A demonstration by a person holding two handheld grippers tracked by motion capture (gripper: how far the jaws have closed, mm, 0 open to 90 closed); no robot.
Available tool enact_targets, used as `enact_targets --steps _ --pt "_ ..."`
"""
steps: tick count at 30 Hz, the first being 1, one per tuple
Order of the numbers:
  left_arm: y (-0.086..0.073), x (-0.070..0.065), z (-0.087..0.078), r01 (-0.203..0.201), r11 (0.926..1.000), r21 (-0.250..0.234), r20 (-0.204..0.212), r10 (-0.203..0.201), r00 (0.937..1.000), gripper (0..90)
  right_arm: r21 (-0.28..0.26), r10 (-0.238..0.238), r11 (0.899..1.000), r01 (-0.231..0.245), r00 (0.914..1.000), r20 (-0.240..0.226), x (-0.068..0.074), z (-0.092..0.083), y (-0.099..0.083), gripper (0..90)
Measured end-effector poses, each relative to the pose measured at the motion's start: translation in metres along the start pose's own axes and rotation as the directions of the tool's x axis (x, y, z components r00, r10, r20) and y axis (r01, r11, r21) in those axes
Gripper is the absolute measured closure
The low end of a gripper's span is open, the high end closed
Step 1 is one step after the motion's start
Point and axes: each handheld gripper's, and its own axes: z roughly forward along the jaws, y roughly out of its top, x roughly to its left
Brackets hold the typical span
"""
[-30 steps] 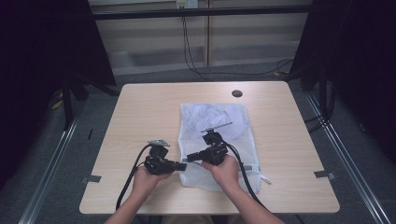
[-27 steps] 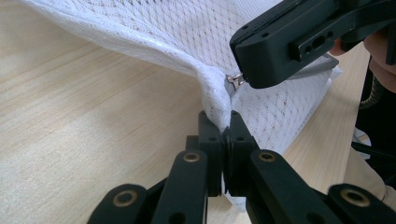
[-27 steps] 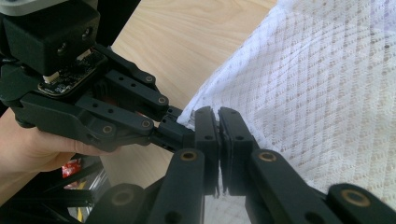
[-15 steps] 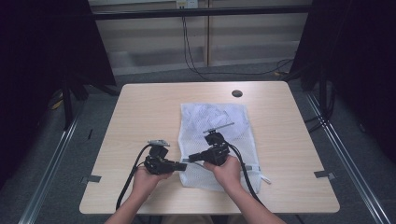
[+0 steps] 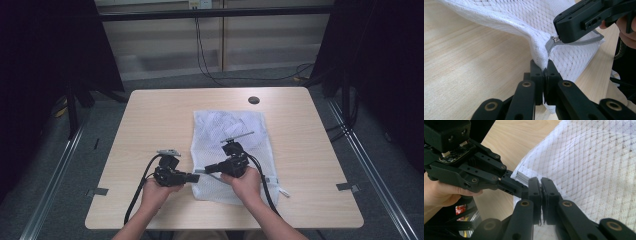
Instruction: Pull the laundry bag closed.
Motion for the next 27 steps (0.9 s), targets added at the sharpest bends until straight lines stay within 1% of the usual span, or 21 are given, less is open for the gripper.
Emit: enact_targets --steps 12,16,17,18,19,21,22,27 --pt "0.0000 -0.0002 0.0004 0.000 1.0000 0.004 0.003 0.000 1.0000 88.4 0.002 -0.002 1.000 0.002 1.0000 -0.007 -0.0011 -0.0014 -0.0014 87.1" --pt "0.0000 -0.0001 -0.0001 0.004 1.0000 0.000 0.002 -0.004 1.0000 88.4 0.005 -0.003 1.000 0.003 1.0000 0.000 -0.0010 -0.0020 -0.0022 87.1" --pt "0.0000 -0.0001 -0.0006 0.010 0.9999 -0.005 -0.002 -0.010 1.0000 88.4 0.006 -0.004 1.000 0.004 1.0000 -0.003 -0.0016 -0.0024 -0.0023 87.1" --pt "0.0000 0.0005 -0.0011 0.009 0.9999 -0.007 -0.001 -0.009 1.0000 88.4 0.006 -0.002 1.000 0.002 1.0000 0.003 -0.0031 -0.0035 -0.0027 87.1" --pt "0.0001 0.0012 -0.0017 0.003 1.0000 -0.004 0.002 -0.003 1.0000 88.4 -0.003 0.008 1.000 -0.008 1.0000 -0.002 -0.0056 -0.0056 -0.0032 87.1" --pt "0.0000 -0.0002 -0.0002 0.013 0.9999 -0.011 0.004 -0.013 0.9999 88.4 0.000 0.010 1.000 -0.010 0.9999 -0.003 -0.0063 -0.0075 -0.0035 87.1" --pt "0.0000 -0.0003 0.0001 0.006 1.0000 -0.005 0.001 -0.006 1.0000 88.4 -0.001 0.008 1.000 -0.008 1.0000 -0.001 -0.0060 -0.0077 -0.0038 87.0" --pt "0.0000 0.0012 -0.0013 0.014 0.9999 -0.007 0.007 -0.014 0.9999 88.4 0.001 0.003 1.000 -0.003 1.0000 0.006 -0.0069 -0.0084 -0.0044 87.0"
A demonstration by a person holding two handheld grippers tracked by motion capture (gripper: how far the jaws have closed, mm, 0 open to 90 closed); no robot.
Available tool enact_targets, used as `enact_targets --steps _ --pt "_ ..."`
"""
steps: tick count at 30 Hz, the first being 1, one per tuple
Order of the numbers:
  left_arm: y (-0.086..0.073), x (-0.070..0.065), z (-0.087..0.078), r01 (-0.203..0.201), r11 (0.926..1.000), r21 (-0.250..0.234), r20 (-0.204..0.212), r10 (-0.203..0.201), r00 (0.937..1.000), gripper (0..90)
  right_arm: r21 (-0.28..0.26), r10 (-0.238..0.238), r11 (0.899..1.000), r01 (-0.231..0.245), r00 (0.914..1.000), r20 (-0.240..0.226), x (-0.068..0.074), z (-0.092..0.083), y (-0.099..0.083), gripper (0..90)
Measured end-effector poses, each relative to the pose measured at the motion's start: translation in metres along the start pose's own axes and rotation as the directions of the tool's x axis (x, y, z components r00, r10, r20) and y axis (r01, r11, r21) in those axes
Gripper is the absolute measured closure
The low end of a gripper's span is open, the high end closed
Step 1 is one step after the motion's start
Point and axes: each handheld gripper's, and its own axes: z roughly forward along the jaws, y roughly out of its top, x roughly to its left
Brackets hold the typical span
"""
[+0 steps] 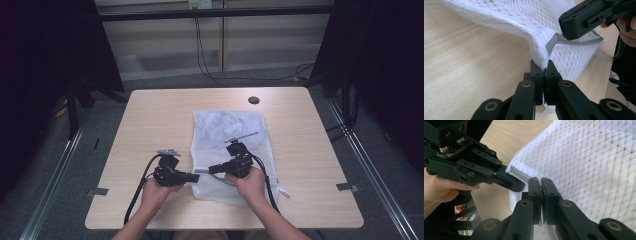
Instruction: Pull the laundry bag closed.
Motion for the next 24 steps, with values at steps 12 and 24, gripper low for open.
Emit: enact_targets --steps 12,24 --pt "-0.0003 -0.0010 0.0014 -0.002 1.0000 0.001 -0.003 0.002 1.0000 88.4 0.002 0.005 1.000 -0.005 1.0000 -0.003 -0.0024 -0.0022 -0.0022 87.0" --pt "-0.0001 -0.0016 0.0016 -0.002 1.0000 0.009 -0.003 0.002 1.0000 88.4 0.001 0.000 1.000 0.000 1.0000 -0.010 -0.0034 -0.0027 -0.0035 87.1"
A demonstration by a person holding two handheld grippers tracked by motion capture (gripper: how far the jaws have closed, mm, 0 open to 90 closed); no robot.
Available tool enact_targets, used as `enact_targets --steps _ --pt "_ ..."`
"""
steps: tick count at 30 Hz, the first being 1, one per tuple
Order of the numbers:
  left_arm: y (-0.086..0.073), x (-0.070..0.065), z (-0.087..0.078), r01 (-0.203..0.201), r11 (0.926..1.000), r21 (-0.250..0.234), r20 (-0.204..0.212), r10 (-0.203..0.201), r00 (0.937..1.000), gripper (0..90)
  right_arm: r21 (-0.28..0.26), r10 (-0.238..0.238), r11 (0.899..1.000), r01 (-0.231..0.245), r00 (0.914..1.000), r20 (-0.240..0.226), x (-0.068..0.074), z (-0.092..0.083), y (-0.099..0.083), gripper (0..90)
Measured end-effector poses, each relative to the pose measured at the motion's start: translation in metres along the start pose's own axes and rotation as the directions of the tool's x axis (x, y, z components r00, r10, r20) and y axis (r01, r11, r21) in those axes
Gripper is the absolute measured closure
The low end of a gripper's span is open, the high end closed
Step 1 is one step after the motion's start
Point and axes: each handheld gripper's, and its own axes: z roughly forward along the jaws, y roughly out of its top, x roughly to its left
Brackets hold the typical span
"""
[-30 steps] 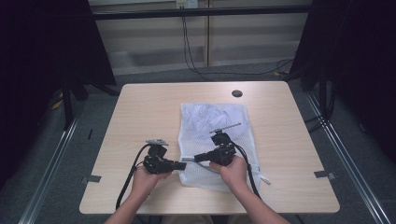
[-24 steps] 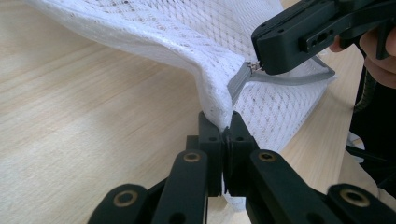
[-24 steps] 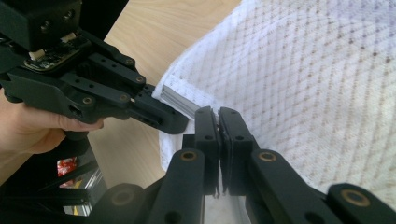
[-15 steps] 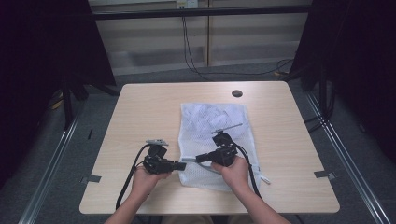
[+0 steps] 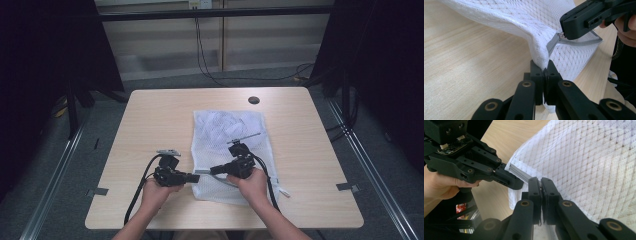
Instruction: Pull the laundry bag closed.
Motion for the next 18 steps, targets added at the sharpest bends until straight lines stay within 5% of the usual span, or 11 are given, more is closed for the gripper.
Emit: enact_targets --steps 18 --pt "0.0000 0.0019 -0.0013 0.012 0.9999 0.001 0.007 -0.012 0.9999 88.4 -0.001 0.006 1.000 -0.006 1.0000 0.001 -0.0063 -0.0049 -0.0036 87.0"
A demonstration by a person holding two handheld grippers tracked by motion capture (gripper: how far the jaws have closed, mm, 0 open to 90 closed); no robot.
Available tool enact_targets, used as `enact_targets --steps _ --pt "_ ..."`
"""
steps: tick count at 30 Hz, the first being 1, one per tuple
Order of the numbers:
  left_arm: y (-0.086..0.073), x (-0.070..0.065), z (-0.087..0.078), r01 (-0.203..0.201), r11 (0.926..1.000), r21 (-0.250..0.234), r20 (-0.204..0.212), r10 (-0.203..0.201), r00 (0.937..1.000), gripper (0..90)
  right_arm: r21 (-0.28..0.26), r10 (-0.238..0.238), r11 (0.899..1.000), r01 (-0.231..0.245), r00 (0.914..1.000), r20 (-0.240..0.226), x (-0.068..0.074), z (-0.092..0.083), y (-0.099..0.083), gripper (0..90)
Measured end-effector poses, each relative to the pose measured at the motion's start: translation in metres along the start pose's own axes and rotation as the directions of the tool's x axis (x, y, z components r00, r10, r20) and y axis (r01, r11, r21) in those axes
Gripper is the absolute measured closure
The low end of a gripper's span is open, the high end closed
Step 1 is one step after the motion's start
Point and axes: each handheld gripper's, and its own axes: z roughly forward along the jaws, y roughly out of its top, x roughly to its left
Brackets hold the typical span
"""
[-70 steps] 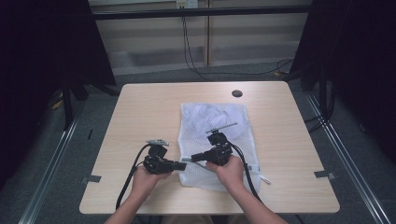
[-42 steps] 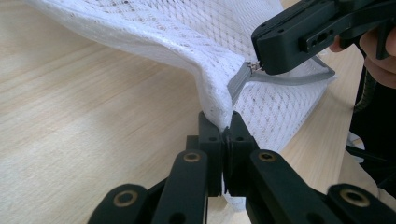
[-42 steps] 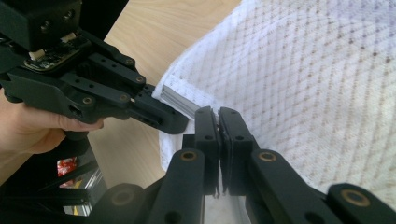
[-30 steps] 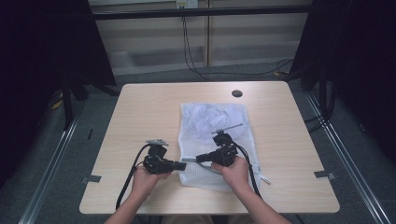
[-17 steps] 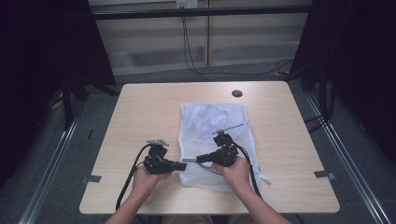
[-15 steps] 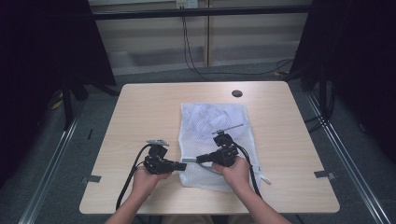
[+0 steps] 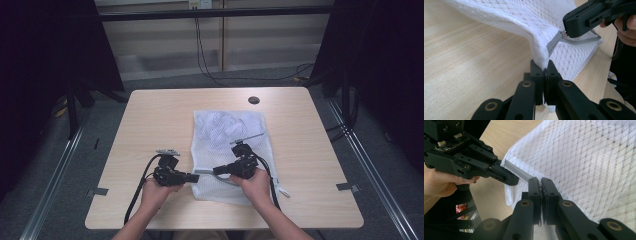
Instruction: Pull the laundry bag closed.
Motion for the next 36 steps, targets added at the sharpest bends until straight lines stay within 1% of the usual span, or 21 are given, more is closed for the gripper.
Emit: enact_targets --steps 2,3,4,6,7,9,10,11,13,17,22,23,25,27,30,32,33,36 --pt "0.000 0.000 0.000 0.006 1.0000 -0.005 -0.001 -0.006 1.0000 88.4 0.002 0.001 1.000 -0.001 1.0000 0.007 0.000 -0.001 0.000 87.0" --pt "0.000 0.001 -0.001 -0.002 1.0000 -0.004 -0.001 0.002 1.0000 88.4 0.002 -0.002 1.000 0.002 0.9999 0.010 -0.001 -0.001 -0.001 87.0" --pt "0.000 0.001 -0.001 -0.002 1.0000 -0.008 -0.003 0.002 1.0000 88.4 -0.002 0.006 1.000 -0.006 1.0000 0.001 -0.002 -0.002 -0.001 87.0" --pt "0.000 0.000 -0.001 -0.004 1.0000 -0.003 0.003 0.004 1.0000 88.4 -0.004 0.005 1.000 -0.005 1.0000 -0.003 -0.003 -0.003 -0.002 87.0" --pt "0.000 -0.001 0.000 0.007 0.9999 -0.011 0.003 -0.007 1.0000 88.4 0.000 0.007 1.000 -0.007 1.0000 -0.001 -0.002 -0.003 -0.002 87.0" --pt "0.000 -0.001 0.000 0.006 0.9999 -0.010 0.003 -0.006 1.0000 88.4 -0.002 0.000 1.000 0.000 1.0000 -0.003 -0.003 -0.004 -0.003 87.1" --pt "0.000 0.000 -0.001 -0.004 1.0000 -0.002 -0.005 0.004 1.0000 88.4 -0.002 -0.001 1.000 0.001 1.0000 -0.004 -0.003 -0.004 -0.003 87.1" --pt "0.000 0.000 -0.001 0.000 1.0000 -0.005 0.004 0.000 1.0000 88.4 -0.002 0.001 1.000 -0.001 1.0000 -0.001 -0.003 -0.003 -0.004 87.0" --pt "0.000 0.000 0.000 0.008 0.9999 -0.012 0.002 -0.008 1.0000 88.4 -0.005 0.004 1.000 -0.005 0.9999 -0.013 -0.005 -0.004 -0.005 87.1" --pt "0.000 0.000 0.000 0.002 1.0000 -0.001 0.004 -0.002 1.0000 88.4 -0.005 -0.002 1.000 0.002 1.0000 -0.007 -0.005 -0.004 -0.005 87.1" --pt "0.000 0.001 -0.002 0.008 0.9999 -0.009 0.001 -0.008 1.0000 88.4 -0.006 -0.002 1.000 0.002 1.0000 -0.002 -0.006 -0.006 -0.005 87.0" --pt "0.000 0.002 -0.002 0.003 1.0000 -0.003 0.002 -0.003 1.0000 88.4 -0.006 -0.004 1.000 0.004 1.0000 0.002 -0.007 -0.008 -0.005 87.0" --pt "0.000 0.002 -0.002 0.006 1.0000 -0.008 0.001 -0.006 1.0000 88.4 -0.005 0.002 1.000 -0.002 1.0000 -0.001 -0.007 -0.008 -0.005 87.0" --pt "0.000 0.002 -0.002 0.007 1.0000 -0.005 0.009 -0.007 0.9999 88.4 -0.006 0.002 1.000 -0.002 1.0000 -0.002 -0.007 -0.009 -0.006 87.0" --pt "0.000 0.002 -0.002 0.008 1.0000 -0.003 0.010 -0.008 0.9999 88.4 -0.004 -0.006 1.000 0.006 1.0000 -0.002 -0.007 -0.009 -0.006 87.0" --pt "0.000 0.001 -0.002 0.007 0.9999 -0.008 0.003 -0.007 1.0000 88.4 -0.006 -0.004 1.000 0.004 1.0000 -0.009 -0.008 -0.009 -0.007 87.0" --pt "0.000 0.002 -0.002 0.006 1.0000 -0.004 0.007 -0.006 1.0000 88.5 -0.005 -0.001 1.000 0.001 1.0000 0.000 -0.009 -0.010 -0.007 87.0" --pt "0.000 0.002 -0.002 0.010 0.9999 -0.011 0.008 -0.010 0.9999 88.4 -0.010 0.002 1.000 -0.002 1.0000 -0.005 -0.011 -0.011 -0.008 87.0"
